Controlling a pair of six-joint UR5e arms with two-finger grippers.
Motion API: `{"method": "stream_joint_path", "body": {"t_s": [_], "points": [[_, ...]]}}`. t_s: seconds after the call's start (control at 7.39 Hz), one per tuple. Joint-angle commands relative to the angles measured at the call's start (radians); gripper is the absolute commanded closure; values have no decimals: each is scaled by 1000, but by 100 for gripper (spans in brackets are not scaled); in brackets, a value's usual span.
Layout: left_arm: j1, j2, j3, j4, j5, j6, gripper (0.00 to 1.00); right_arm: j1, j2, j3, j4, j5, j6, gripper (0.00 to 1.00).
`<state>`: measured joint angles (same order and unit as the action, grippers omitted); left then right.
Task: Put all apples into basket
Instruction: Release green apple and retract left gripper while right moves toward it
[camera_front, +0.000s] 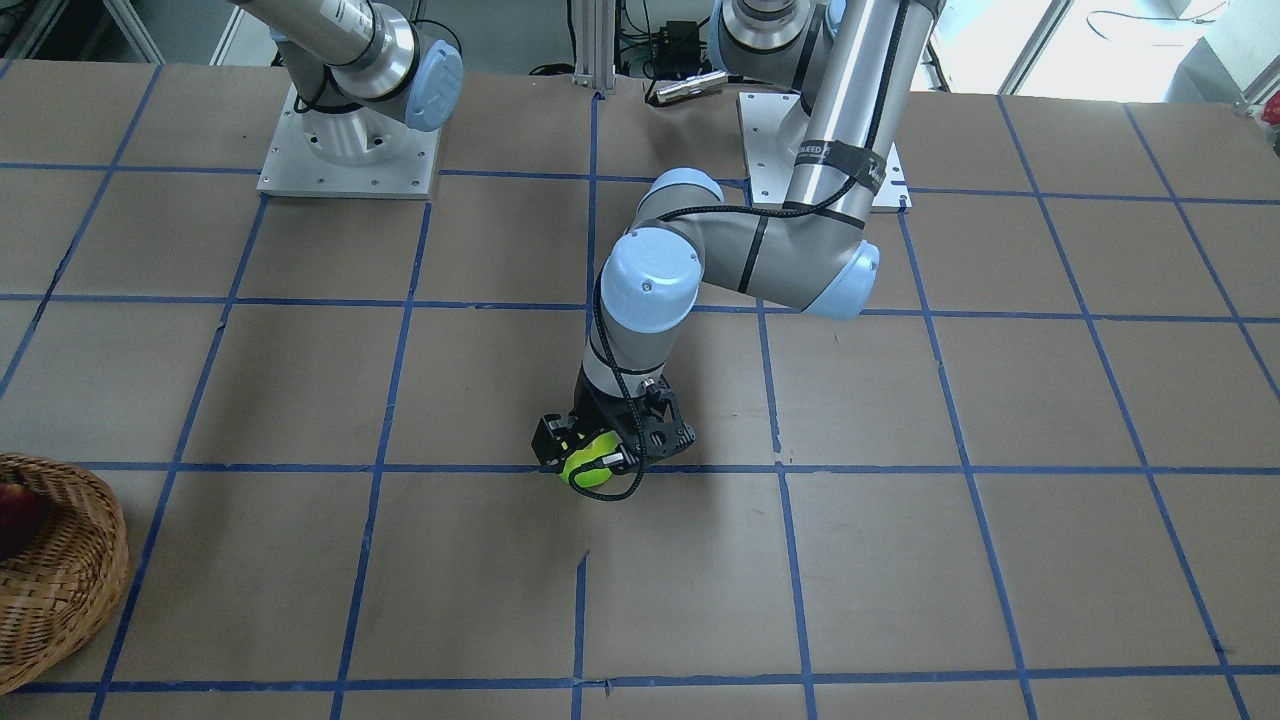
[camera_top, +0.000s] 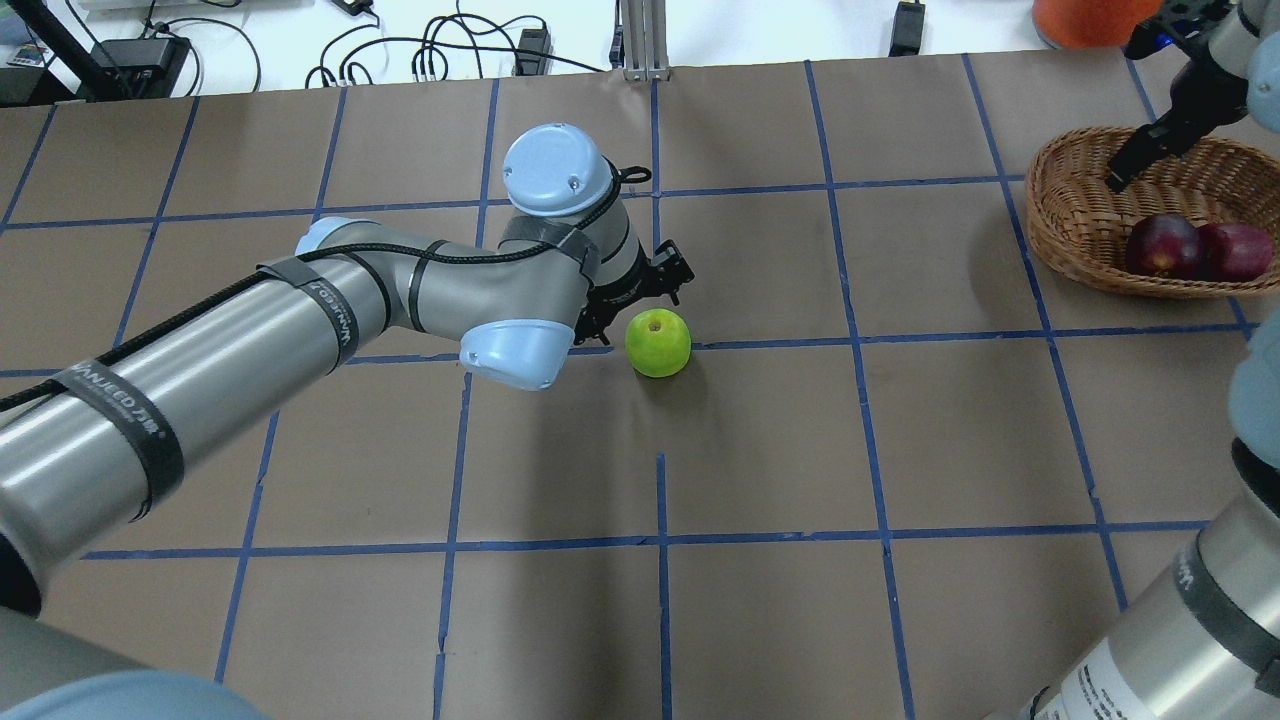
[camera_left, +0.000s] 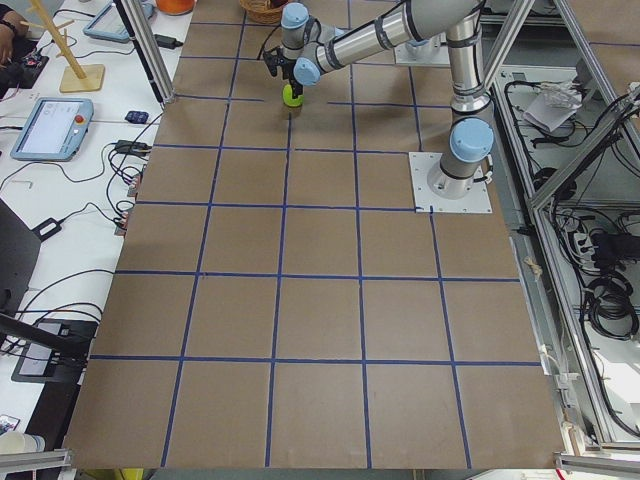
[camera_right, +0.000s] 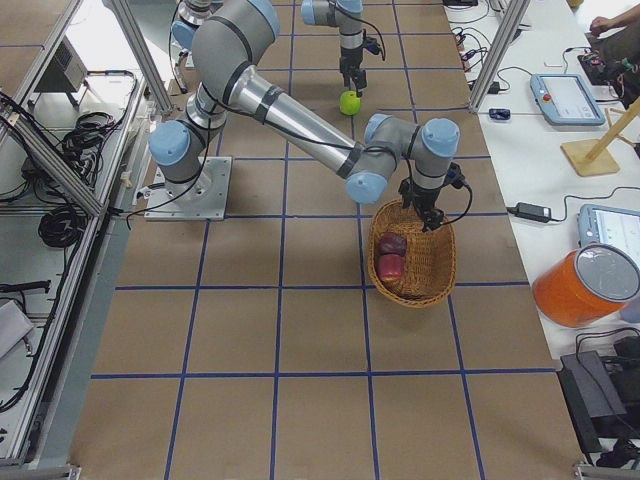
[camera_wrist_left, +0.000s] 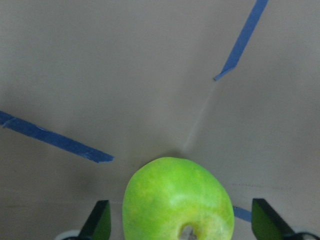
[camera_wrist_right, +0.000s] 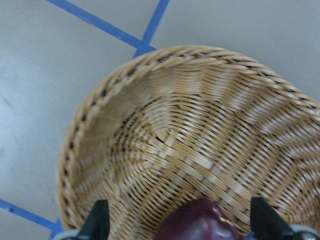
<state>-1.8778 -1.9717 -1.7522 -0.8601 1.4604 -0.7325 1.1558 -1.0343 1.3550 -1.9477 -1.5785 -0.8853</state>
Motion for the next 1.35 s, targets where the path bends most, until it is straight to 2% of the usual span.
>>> {"method": "stream_joint_path", "body": {"t_s": [0.0,0.41,0.54,0.68,0.95,1.08,1.22], "points": [[58,164,8,-213,14,109,0,167,-71,28,146,12,278,0],[175,380,65,-579,27,499,0,509,-127,98,132,32,666,0],[246,414,97,-677,99,683,0,597,-121,101,122,76,809,0],[293,434,132,-726,110,773,0,670,-110,102,109,109,900,0],[305,456,139,-723,123,809,0,795,-11,102,-3,109,1032,0],[302,455,137,-720,121,818,0,836,53,101,-64,100,1057,0],[302,447,140,-712,114,802,0,843,66,105,-85,88,1048,0]]}}
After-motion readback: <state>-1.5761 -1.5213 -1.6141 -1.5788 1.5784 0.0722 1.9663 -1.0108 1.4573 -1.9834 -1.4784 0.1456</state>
